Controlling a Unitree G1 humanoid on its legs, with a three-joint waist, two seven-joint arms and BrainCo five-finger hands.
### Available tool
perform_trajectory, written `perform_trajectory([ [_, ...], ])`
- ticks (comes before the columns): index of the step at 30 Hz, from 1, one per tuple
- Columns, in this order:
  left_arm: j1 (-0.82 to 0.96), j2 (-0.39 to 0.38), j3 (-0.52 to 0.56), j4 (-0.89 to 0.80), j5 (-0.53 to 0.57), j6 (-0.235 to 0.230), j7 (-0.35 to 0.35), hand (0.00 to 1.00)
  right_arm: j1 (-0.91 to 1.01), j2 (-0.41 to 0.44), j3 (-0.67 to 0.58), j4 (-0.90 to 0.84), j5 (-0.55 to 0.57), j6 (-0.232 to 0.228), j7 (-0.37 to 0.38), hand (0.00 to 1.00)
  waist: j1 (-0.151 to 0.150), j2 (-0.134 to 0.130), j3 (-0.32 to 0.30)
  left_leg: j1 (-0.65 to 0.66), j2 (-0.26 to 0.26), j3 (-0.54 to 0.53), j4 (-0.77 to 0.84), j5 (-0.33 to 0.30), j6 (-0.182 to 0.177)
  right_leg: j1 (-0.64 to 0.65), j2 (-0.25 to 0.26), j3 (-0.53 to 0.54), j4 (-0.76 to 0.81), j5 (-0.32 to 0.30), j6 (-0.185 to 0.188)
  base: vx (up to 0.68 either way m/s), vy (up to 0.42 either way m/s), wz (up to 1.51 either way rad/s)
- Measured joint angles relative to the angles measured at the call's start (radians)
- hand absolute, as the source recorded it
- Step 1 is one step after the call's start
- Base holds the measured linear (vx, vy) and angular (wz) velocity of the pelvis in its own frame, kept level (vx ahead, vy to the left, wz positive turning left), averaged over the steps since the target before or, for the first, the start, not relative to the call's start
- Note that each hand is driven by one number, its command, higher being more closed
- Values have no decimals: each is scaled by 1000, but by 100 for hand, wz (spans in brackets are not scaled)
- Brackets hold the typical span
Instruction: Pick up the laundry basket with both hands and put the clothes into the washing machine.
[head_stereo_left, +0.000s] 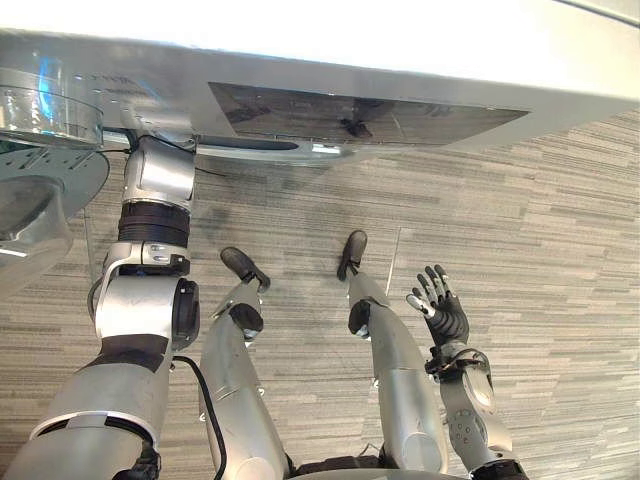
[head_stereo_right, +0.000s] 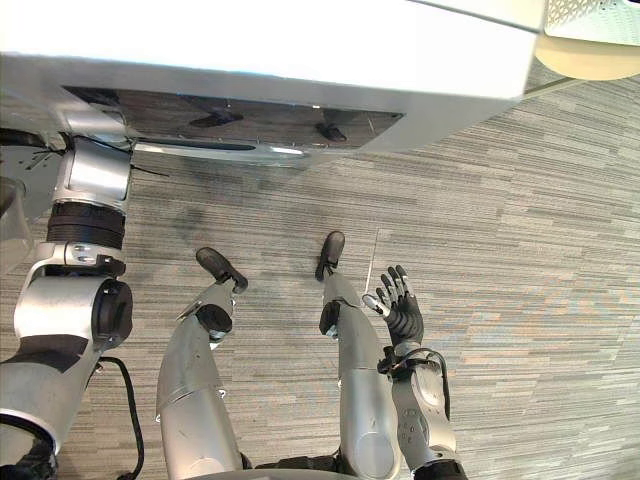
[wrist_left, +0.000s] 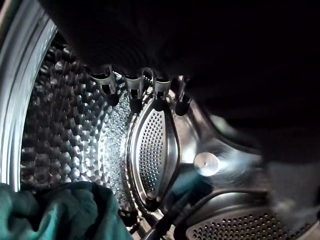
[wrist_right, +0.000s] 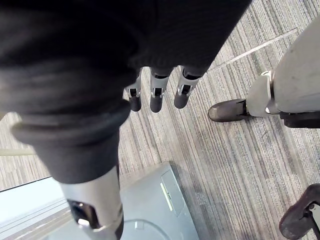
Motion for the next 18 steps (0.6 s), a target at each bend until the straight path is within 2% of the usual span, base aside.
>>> perform_trajectory([
  [4, 41, -15, 16, -1, 5, 0, 18, 0, -2, 18, -1, 12, -1, -6, -19, 0, 3, 0, 0, 19, -2, 4, -2, 0, 0, 8, -4, 4, 13, -6, 3, 9, -7, 0],
  [9, 345, -135, 161, -1, -96, -56, 15, 0, -4, 36, -3, 17, -12, 1, -40, 0, 3, -6, -18, 106, 1, 32, 7, -15, -14, 41, -14, 37, 78, -52, 6, 28, -23, -9],
  [11, 550, -234, 204, 20, -185, -94, -15, 0, -11, 36, -17, 29, -51, 11, -61, 0, 13, -2, -27, 139, 24, 35, 43, -42, -23, 64, -6, 52, 110, -78, 8, 58, -28, -19],
  [12, 595, -264, 209, 31, -203, -99, -22, 0, -12, 37, -24, 35, -52, 14, -62, 0, 15, -2, -27, 152, 28, 35, 54, -48, -25, 74, -6, 55, 122, -85, 4, 66, -7, -8],
  [14, 797, -384, 207, 62, -305, -128, -32, 0, -13, 40, -43, 66, -92, 31, -86, 0, 23, -4, -31, 226, 31, 34, 79, -82, -39, 120, -22, 64, 202, -143, 5, 68, 4, 9],
  [15, 843, -413, 207, 72, -326, -138, -35, 0, -13, 40, -46, 78, -97, 33, -90, 0, 25, -3, -32, 251, 30, 33, 84, -91, -48, 139, -30, 65, 224, -161, 8, 81, -3, 20],
  [16, 936, -462, 206, 83, -382, -149, -49, 0, -12, 42, -46, 110, -121, 43, -95, 0, 39, -2, -44, 305, 26, 32, 88, -106, -65, 176, -40, 65, 265, -198, 11, 104, -28, 24],
  [17, 1000, -489, 201, 80, -425, -175, -55, 0, -7, 43, -43, 139, -130, 50, -96, 0, 48, -2, -55, 351, 15, 29, 79, -108, -68, 213, -53, 62, 292, -225, 12, 150, -99, 60],
  [18, 1073, -511, 159, 65, -564, -221, -69, 0, 11, 43, -38, 187, -141, 61, -97, 0, 60, 11, -88, 425, -14, 7, 37, -98, -82, 290, -74, 44, 309, -265, 17, 108, -94, 63],
])
